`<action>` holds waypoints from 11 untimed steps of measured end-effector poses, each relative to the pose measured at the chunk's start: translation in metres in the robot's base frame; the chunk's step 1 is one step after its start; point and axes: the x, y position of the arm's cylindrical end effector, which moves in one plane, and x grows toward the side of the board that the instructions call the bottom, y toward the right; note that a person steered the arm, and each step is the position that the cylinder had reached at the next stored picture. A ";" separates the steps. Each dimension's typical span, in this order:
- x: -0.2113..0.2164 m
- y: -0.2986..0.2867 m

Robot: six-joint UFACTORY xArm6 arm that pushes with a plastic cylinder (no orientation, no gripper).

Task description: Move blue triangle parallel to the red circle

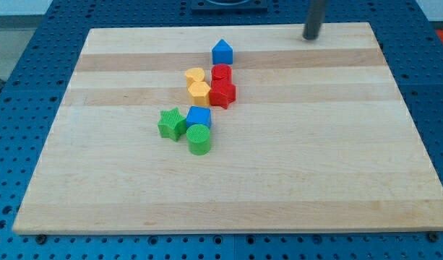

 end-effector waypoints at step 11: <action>0.061 -0.094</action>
